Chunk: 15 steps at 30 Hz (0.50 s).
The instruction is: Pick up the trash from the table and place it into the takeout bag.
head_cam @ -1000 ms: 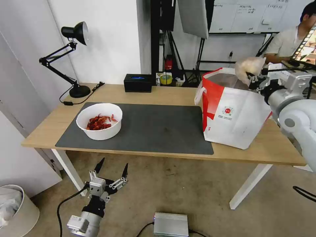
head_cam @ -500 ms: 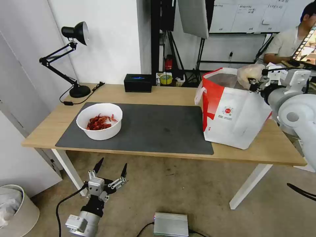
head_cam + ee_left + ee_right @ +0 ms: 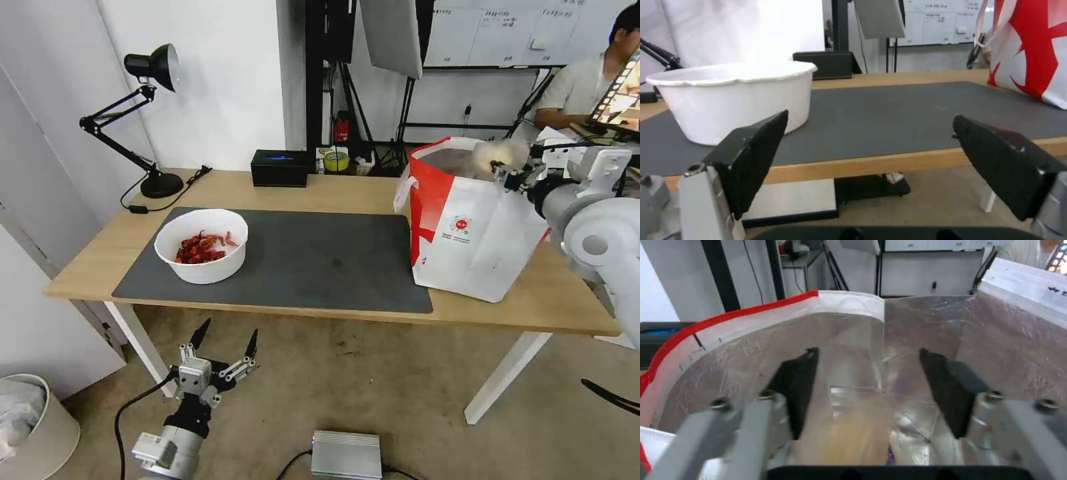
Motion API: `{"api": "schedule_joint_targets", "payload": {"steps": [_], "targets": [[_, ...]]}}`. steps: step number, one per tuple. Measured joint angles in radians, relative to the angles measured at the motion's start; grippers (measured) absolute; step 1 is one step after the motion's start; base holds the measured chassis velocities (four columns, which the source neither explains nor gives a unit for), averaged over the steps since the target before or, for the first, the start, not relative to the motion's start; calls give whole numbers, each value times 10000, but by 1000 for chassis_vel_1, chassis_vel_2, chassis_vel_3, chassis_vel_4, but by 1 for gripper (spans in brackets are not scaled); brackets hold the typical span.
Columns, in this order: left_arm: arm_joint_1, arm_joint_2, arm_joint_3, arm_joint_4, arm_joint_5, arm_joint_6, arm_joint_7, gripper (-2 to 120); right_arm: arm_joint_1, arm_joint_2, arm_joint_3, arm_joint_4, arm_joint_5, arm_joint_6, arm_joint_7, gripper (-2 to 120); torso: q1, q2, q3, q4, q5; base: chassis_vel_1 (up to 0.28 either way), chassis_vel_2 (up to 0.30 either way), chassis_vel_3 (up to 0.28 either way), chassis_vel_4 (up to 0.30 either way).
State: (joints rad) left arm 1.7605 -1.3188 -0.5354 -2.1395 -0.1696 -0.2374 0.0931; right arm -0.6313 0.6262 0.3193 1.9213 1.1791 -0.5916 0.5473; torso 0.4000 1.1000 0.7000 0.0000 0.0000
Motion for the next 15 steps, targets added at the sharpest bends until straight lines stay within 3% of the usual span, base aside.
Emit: {"api": "schedule_joint_targets", "payload": {"steps": [9,12,14,15], "targets": [[30,-24,-18,-37,6,0,1,100,-145,-57,186,44,-45,196,-215,98,0,0,0,0,0,0,0,0,0],[38,-40,-20,-63,13,0,1,100,-271,-83,299,106,-73,570,-478,100,0,0,0,1,0,0,0,0,0],[66,-66,-20,-83,31,0,2,100,-590,-166,470,258,-290,1694,-1404,100,0,0,0,0,-1,0,0,0,0],[66,-66,-20,-83,31,0,2,100,-590,-166,470,258,-290,1694,-1404,100,0,0,0,0,-1,0,0,0,0]]}}
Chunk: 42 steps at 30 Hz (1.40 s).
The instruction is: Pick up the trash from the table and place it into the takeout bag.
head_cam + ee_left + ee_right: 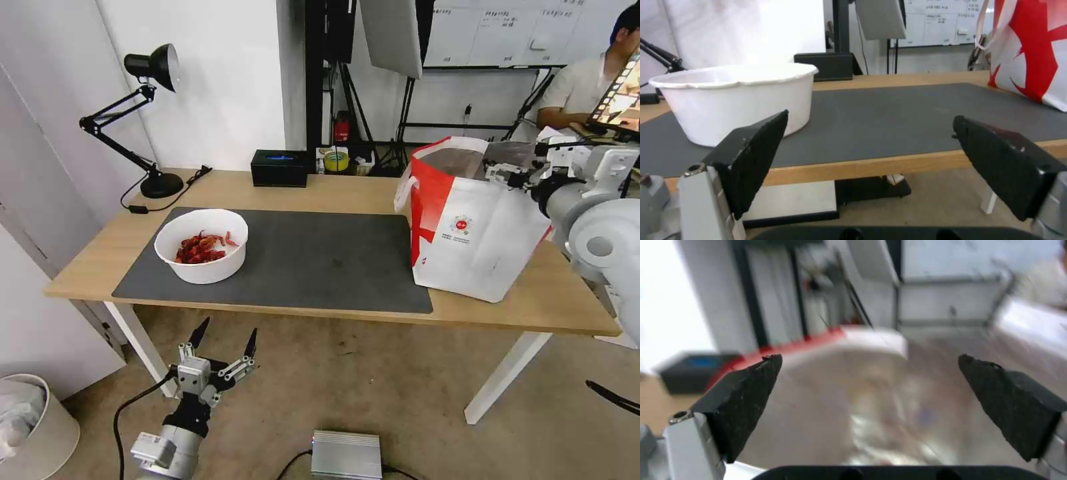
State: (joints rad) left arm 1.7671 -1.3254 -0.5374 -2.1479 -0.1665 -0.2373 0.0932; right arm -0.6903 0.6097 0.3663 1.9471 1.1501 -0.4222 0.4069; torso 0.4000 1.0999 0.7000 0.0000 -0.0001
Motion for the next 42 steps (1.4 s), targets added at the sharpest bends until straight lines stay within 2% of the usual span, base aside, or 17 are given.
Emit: {"api": "schedule_joint_targets", "payload": {"steps": [4,8,13,15,23,28,33,42], "targets": [[32,-36,-45,-55,88,0,2,100,-724,-76,89,503,-646,1597,-1333,100,0,0,0,0,1,0,0,0,0],[53,-44,-122,-95,81,-2,2,100,-1589,13,371,1116,-998,2239,-2085,100,0,0,0,0,0,0,0,0,0],[74,-40,-196,-139,34,-29,4,100,-2659,191,627,1644,-1601,2972,-2525,100,0,0,-1,1,-1,0,0,0,0],[72,-29,-255,-141,6,-35,2,100,-3493,380,695,1818,-2110,3612,-2640,100,0,1,-1,1,-1,0,0,0,0],[-47,47,-318,-46,-83,-39,2,100,-6292,1144,991,1702,-3675,5393,-3237,100,-1,1,-1,-2,1,0,0,0,0],[-162,75,-290,96,-127,-35,0,100,-7406,1544,949,1387,-4450,5995,-3542,100,-1,1,-1,-1,-1,0,0,0,0],[-221,85,-255,211,-134,-34,3,100,-7827,1947,447,828,-4975,6448,-3649,100,0,1,-1,0,0,0,0,0,0],[-237,153,-283,289,-217,-34,3,100,-8160,2551,7,457,-5530,6711,-3444,100,-1,1,-1,0,0,0,0,0,0]]}}
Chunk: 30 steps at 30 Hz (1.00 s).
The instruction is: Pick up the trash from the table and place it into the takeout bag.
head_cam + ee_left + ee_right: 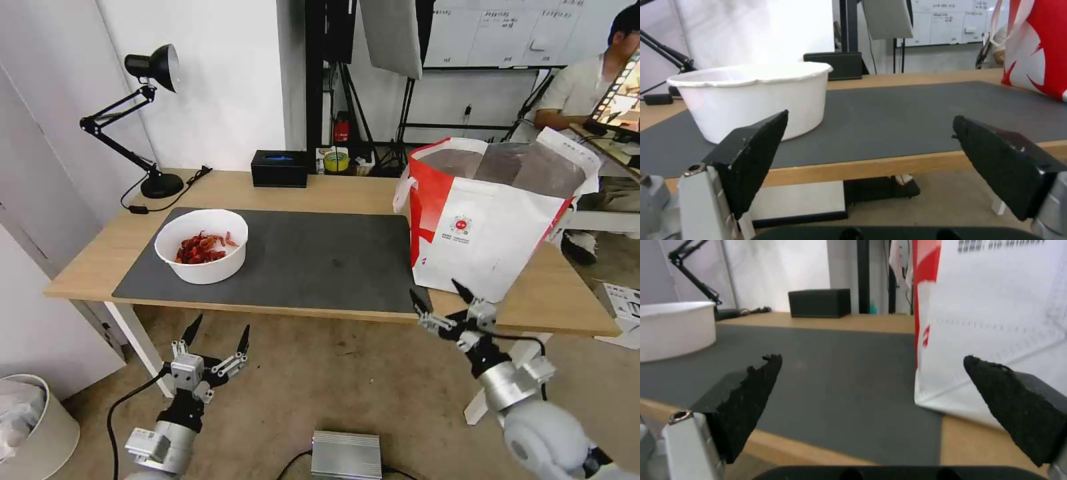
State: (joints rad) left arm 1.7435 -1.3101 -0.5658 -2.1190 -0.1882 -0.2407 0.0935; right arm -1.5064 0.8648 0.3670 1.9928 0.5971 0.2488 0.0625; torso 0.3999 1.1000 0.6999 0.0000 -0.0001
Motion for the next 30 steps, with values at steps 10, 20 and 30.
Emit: {"api": "schedule_joint_targets", "payload": {"steps": [10,20,30], "targets": [[-234,60,16,186,-109,25,0,100,-2,230,-210,-49,-192,56,333,100,0,0,1,0,0,0,0,0,0],[-424,83,50,336,-151,62,-1,100,111,314,-476,-32,-264,-12,507,100,0,-1,1,0,0,0,0,0,0],[-434,112,22,343,-239,69,-6,100,199,308,-511,-46,-312,-61,538,100,0,-1,1,0,1,0,0,0,0]]}}
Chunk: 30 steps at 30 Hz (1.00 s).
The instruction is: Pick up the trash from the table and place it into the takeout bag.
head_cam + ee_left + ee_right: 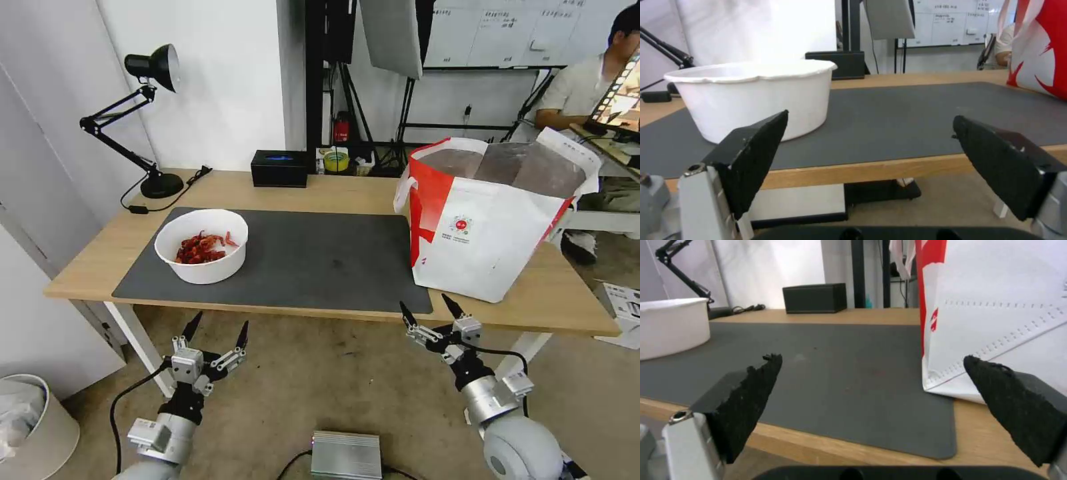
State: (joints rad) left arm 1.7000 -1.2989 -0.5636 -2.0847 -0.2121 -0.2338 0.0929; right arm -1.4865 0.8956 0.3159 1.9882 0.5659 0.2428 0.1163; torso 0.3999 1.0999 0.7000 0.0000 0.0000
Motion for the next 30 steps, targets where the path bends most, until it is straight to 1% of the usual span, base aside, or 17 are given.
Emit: {"api": "schedule_joint_targets", "payload": {"steps": [3,7,10,11,12,13,14,15,16,19,20,22,24,25,27,28,30], "targets": [[-30,61,-58,-29,-124,12,-9,100,3,-2,0,0,-1,-4,2,100,0,0,0,1,-1,0,0,0,0],[-323,402,-290,-224,-690,390,-214,100,5,-4,0,-1,-1,-7,4,100,0,0,0,1,-1,0,0,0,0],[-1020,1422,-736,-462,-1967,1242,-792,100,8,-7,-1,0,-1,-10,5,100,1,0,0,1,-1,0,0,0,0],[-1299,1892,-885,-486,-2518,1565,-1099,100,8,-7,0,0,-1,-11,4,100,1,0,0,1,-4,0,0,0,0],[-1299,1892,-885,-486,-2518,1565,-1099,100,8,-7,0,0,-1,-11,4,100,1,0,0,1,-4,0,0,0,0],[-1567,2432,-1045,-483,-3171,1889,-1457,100,8,-8,0,0,-1,-11,4,100,1,0,1,0,-5,0,0,0,0],[-1748,2815,-1147,-449,-3646,2080,-1676,100,8,-9,0,0,0,-13,7,100,2,0,0,0,-2,0,0,0,0],[-2046,3410,-1281,-309,-4411,2362,-1951,100,9,-9,0,0,0,-13,5,100,1,0,1,0,0,0,0,0,0],[-2046,3410,-1281,-309,-4411,2362,-1951,100,9,-9,0,0,0,-13,5,100,1,0,1,0,0,0,0,0,0],[-2443,4760,-1880,172,-6284,2983,-2411,100,9,-11,2,0,2,-14,7,100,3,0,1,-2,-3,0,0,0,0],[-2443,4760,-1880,172,-6284,2983,-2411,100,9,-11,2,0,2,-14,7,100,3,0,1,-2,-3,0,0,0,0],[-2604,5383,-2154,470,-7365,3329,-2817,100,9,-11,3,2,2,-15,5,100,2,0,0,7,1,0,0,0,0],[-2993,5810,-2110,793,-8211,3771,-3017,100,9,-11,5,4,4,-16,5,100,2,0,0,2,-5,0,0,0,0],[-2993,5810,-2110,793,-8211,3771,-3017,100,9,-11,5,4,4,-16,5,100,2,0,0,2,-5,0,0,0,0],[-3278,6121,-2058,1072,-8916,4164,-3060,100,9,-12,6,4,5,-16,5,100,3,0,1,-1,-3,0,0,0,0],[-3278,6121,-2058,1072,-8916,4164,-3060,100,9,-12,6,4,5,-16,5,100,3,0,1,-1,-3,0,0,0,0],[-3793,6458,-1838,1460,-9716,4693,-3057,100,10,-12,8,6,6,-16,4,100,2,0,0,3,-2,0,0,0,0]]}}
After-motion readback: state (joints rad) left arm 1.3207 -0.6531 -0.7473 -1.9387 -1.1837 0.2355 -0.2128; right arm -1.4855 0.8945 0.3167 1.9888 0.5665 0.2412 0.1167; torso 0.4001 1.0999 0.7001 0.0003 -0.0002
